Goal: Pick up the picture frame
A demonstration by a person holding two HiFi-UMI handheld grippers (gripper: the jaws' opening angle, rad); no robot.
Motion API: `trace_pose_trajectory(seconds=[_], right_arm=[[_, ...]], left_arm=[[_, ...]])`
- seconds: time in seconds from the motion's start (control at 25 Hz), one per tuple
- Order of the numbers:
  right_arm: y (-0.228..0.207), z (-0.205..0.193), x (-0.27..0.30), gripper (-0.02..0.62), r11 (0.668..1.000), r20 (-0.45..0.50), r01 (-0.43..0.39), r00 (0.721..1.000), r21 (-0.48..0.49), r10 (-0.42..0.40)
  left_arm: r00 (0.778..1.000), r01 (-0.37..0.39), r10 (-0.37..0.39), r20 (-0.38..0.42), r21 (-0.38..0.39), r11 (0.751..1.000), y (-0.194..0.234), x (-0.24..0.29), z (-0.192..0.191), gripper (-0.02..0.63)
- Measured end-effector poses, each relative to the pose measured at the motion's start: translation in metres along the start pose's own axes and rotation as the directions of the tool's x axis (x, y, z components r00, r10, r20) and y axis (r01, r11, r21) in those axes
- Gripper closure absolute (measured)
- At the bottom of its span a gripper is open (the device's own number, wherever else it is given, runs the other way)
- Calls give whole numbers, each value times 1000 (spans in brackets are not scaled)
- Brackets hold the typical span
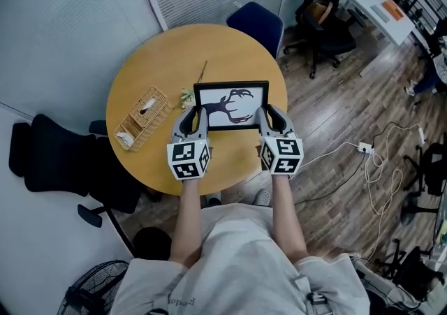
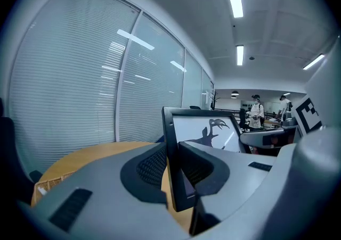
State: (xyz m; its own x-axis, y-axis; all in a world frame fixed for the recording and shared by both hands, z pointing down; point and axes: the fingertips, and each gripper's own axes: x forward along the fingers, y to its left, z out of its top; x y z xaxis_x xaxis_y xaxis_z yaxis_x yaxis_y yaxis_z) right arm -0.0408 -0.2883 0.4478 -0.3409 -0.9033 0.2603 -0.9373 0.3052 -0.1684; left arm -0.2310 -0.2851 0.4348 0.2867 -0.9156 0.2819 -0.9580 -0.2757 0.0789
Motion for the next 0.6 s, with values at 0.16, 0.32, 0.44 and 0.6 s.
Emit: trace_pose_trajectory(seconds=[0.16, 0.32, 0.44, 0.6], right_arm=[[3, 3, 0, 520, 1000, 6, -9, 1000, -3, 9], [7, 9, -1, 521, 1000, 18, -16, 1000, -13, 16], [9, 10, -1, 521, 1000, 23, -25, 999, -14, 26], [13, 8, -2, 520, 999, 23, -34, 999, -5, 35]], left_arm=[[1000, -4, 4, 6, 5, 1000, 2, -4, 2, 518], [1000, -4, 4, 13, 4, 1000, 4, -7, 6, 518], [1000, -6, 6, 17, 8, 1000, 5, -10, 8, 517], [1000, -8, 8, 18, 10, 1000, 8, -13, 7, 518]])
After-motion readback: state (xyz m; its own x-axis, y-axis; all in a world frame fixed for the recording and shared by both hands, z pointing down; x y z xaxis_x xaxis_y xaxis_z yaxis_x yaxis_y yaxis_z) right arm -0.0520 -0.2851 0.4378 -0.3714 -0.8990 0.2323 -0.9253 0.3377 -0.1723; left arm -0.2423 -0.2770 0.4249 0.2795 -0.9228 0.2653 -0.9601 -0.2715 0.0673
